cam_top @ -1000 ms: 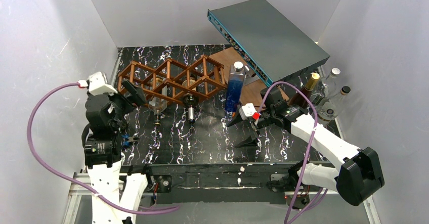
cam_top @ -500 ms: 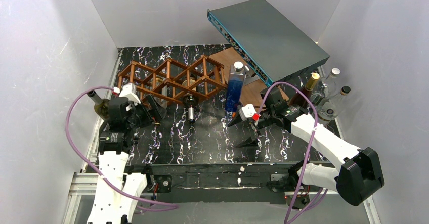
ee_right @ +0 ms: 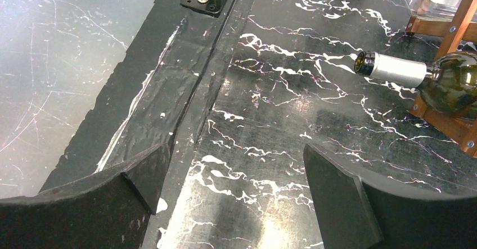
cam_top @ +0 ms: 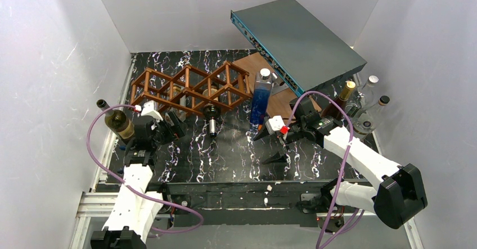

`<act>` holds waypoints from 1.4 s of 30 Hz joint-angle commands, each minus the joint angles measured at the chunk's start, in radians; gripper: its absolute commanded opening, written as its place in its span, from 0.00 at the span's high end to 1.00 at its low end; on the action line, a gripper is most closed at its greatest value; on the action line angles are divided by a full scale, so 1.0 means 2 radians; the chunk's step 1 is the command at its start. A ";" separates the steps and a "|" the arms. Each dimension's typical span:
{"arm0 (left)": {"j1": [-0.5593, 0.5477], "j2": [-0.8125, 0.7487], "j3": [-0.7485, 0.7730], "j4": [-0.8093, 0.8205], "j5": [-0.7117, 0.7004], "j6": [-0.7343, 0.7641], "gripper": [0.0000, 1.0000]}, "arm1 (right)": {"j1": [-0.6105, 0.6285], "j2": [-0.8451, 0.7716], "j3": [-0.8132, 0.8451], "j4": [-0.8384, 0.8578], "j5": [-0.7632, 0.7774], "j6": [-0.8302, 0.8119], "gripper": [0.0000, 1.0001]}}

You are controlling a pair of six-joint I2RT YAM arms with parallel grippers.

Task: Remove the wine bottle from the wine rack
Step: Pick up the wine bottle from the wine rack.

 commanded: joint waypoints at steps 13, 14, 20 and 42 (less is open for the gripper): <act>-0.001 0.086 -0.048 0.187 -0.038 0.045 0.14 | -0.027 -0.002 0.009 -0.019 -0.007 -0.009 0.02; -0.001 0.091 -0.049 0.193 -0.037 0.046 0.14 | -0.026 -0.002 0.009 -0.019 -0.007 -0.009 0.02; -0.001 0.119 -0.053 0.216 -0.029 0.036 0.22 | -0.027 -0.002 0.010 -0.021 -0.006 -0.011 0.02; 0.017 0.173 -0.027 0.209 0.003 0.024 0.43 | -0.027 -0.003 0.011 -0.025 -0.006 -0.015 0.02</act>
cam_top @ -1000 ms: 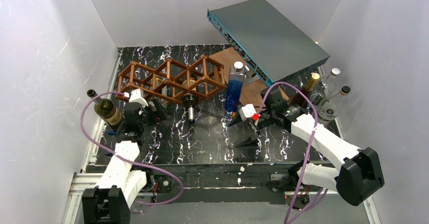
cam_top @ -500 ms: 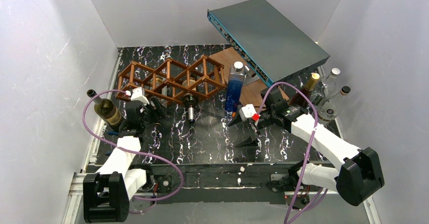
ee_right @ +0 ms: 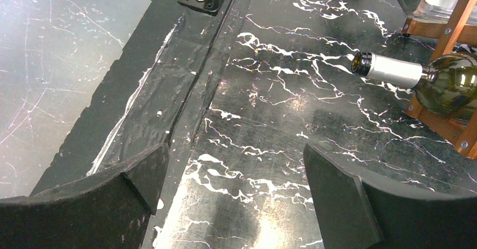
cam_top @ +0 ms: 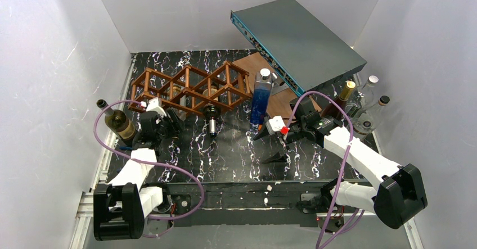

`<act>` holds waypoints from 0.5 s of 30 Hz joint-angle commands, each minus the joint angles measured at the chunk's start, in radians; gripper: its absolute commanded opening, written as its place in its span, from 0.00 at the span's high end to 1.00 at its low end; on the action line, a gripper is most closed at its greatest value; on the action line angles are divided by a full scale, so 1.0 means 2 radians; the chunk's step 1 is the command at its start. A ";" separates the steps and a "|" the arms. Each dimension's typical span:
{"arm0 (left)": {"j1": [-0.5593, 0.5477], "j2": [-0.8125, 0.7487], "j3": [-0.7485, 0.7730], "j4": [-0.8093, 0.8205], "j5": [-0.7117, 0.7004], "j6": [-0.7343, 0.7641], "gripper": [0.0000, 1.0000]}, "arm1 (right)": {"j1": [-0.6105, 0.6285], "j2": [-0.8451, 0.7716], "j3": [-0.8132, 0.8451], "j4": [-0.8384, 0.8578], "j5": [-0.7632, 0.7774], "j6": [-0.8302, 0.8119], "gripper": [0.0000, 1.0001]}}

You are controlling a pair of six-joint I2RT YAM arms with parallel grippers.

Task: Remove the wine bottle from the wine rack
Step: Pick up the wine bottle from the wine rack.

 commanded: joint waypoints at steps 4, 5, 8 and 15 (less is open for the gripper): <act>0.009 0.023 0.027 -0.008 0.021 0.002 0.45 | -0.026 -0.002 0.011 -0.024 -0.008 -0.006 0.02; 0.010 0.025 0.029 -0.008 0.022 0.002 0.45 | -0.026 -0.002 0.011 -0.024 -0.007 -0.006 0.02; 0.012 0.032 0.033 -0.010 0.023 0.002 0.46 | -0.026 -0.001 0.011 -0.025 -0.007 -0.007 0.02; 0.013 0.044 0.040 -0.011 0.028 0.005 0.50 | -0.026 0.000 0.011 -0.025 -0.006 -0.007 0.02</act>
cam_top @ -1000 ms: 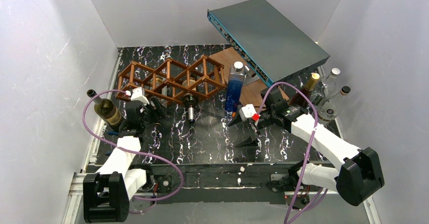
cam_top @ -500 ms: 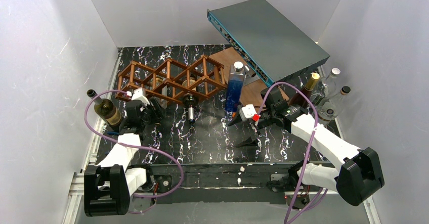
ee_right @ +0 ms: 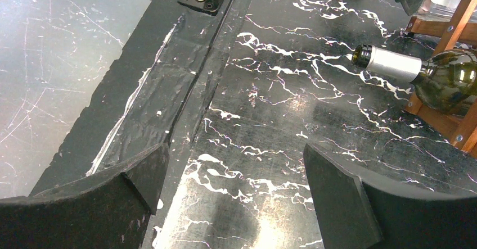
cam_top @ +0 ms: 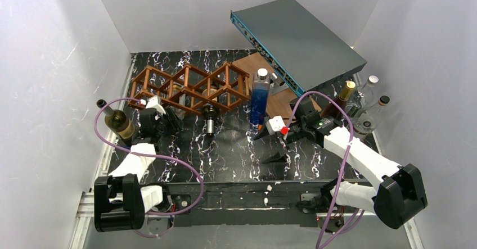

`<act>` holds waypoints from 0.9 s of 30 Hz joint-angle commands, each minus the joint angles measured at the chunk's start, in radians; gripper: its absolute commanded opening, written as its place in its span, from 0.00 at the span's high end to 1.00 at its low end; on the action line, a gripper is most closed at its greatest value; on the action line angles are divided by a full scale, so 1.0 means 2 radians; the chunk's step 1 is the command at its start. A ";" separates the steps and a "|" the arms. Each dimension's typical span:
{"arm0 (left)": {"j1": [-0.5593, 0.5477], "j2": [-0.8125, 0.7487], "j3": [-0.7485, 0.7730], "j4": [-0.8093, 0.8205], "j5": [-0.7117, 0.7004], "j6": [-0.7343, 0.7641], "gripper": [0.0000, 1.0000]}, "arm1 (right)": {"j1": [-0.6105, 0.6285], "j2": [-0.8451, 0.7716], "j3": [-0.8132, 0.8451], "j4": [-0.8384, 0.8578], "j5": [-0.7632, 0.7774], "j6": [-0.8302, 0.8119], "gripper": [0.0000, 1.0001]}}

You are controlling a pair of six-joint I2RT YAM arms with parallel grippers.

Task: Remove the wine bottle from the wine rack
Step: Pick up the wine bottle from the wine rack.

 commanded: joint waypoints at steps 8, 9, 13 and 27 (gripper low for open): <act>0.003 -0.008 0.013 -0.005 0.012 0.010 0.71 | -0.027 0.000 0.011 -0.025 -0.005 -0.007 0.02; 0.003 -0.010 0.013 -0.005 0.013 0.010 0.75 | -0.026 0.000 0.011 -0.025 -0.005 -0.007 0.02; 0.003 -0.019 0.008 -0.004 0.023 0.015 0.95 | -0.026 -0.001 0.011 -0.025 -0.005 -0.007 0.02; 0.003 -0.154 -0.033 -0.030 0.025 -0.003 1.00 | -0.026 -0.003 0.012 -0.027 -0.006 -0.008 0.02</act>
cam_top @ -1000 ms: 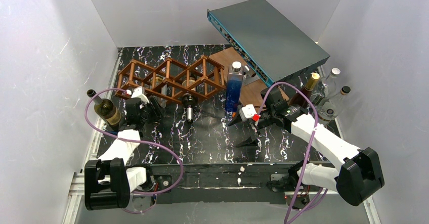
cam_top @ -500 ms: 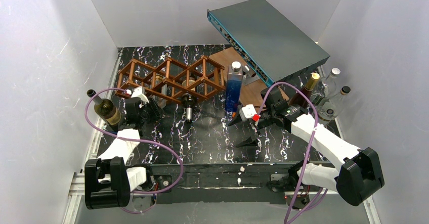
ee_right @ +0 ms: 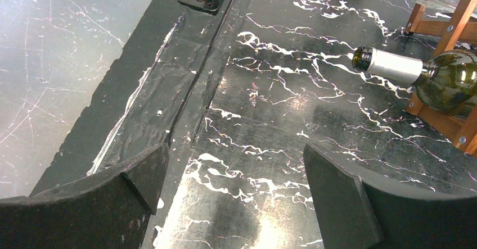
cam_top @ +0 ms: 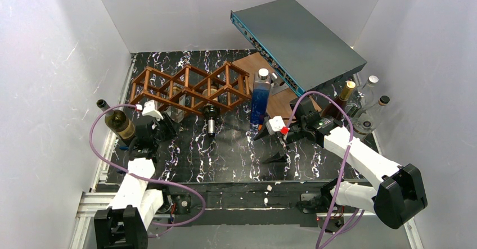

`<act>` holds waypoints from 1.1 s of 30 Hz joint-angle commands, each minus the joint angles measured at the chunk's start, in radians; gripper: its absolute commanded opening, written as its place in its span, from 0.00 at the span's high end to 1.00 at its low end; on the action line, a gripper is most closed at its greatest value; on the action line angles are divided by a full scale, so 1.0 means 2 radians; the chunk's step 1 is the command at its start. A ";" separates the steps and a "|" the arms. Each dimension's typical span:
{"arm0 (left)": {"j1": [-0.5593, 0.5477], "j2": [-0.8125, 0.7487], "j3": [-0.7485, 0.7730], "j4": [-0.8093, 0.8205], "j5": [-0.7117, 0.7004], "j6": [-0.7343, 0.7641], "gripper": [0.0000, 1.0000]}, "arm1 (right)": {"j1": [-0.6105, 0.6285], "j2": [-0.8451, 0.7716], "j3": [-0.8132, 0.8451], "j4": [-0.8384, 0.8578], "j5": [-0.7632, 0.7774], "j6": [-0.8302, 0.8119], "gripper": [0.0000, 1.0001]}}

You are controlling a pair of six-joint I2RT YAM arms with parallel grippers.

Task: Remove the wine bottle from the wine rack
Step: Pick up the wine bottle from the wine rack.

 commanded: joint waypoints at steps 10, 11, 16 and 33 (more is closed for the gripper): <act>0.000 -0.032 0.018 -0.071 0.011 -0.032 1.00 | -0.026 -0.005 0.012 -0.025 -0.005 -0.007 0.02; -0.001 -0.039 0.017 -0.084 0.009 -0.040 1.00 | -0.026 -0.005 0.012 -0.026 -0.006 -0.007 0.02; -0.001 -0.068 -0.002 -0.109 -0.004 -0.074 1.00 | -0.026 -0.005 0.012 -0.026 -0.007 -0.008 0.02; -0.001 -0.131 -0.004 -0.207 0.008 -0.144 1.00 | -0.026 -0.006 0.012 -0.027 -0.006 -0.008 0.02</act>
